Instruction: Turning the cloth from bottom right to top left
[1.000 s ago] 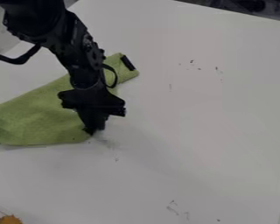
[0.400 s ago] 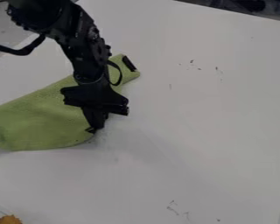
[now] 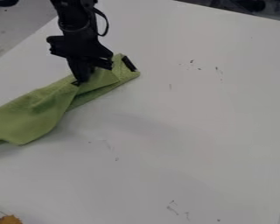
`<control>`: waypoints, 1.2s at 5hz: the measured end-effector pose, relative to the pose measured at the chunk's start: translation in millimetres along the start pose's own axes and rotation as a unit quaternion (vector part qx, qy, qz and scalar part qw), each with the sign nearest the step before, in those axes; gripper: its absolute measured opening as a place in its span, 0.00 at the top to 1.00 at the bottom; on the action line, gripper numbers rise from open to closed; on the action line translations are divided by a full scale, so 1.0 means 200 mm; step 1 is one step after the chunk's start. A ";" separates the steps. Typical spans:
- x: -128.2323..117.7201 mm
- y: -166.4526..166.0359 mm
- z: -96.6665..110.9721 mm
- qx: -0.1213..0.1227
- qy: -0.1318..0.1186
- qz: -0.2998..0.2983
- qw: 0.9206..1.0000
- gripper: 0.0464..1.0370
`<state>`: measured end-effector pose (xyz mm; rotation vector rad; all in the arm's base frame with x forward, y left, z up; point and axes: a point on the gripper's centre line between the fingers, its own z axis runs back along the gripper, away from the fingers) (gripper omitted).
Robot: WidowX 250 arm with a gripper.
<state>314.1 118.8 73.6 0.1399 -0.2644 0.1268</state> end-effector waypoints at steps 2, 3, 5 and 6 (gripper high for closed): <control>0.23 0.38 -0.21 -0.012 0.009 -0.029 0.999 0.99; 0.33 0.51 -0.29 -0.012 0.003 -0.042 0.999 0.99; 0.41 0.65 -0.42 -0.028 0.019 -0.061 0.998 0.97; 0.43 0.68 -0.43 -0.032 0.018 -0.064 0.997 0.82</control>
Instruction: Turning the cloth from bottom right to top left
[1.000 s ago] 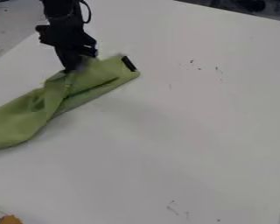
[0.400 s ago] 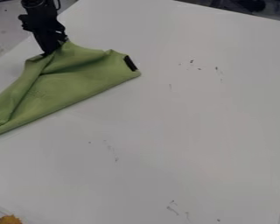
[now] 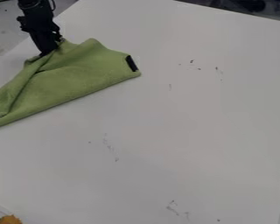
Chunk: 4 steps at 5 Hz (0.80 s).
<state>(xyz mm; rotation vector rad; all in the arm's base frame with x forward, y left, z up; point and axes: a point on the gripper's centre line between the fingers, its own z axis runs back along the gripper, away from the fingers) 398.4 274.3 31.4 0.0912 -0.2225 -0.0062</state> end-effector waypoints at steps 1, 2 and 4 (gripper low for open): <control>0.01 0.02 0.04 0.006 0.003 -0.004 1.000 0.56; 0.02 0.03 0.06 0.012 0.005 -0.008 1.000 0.26; 0.08 -0.01 0.23 0.032 -0.011 -0.016 0.999 0.03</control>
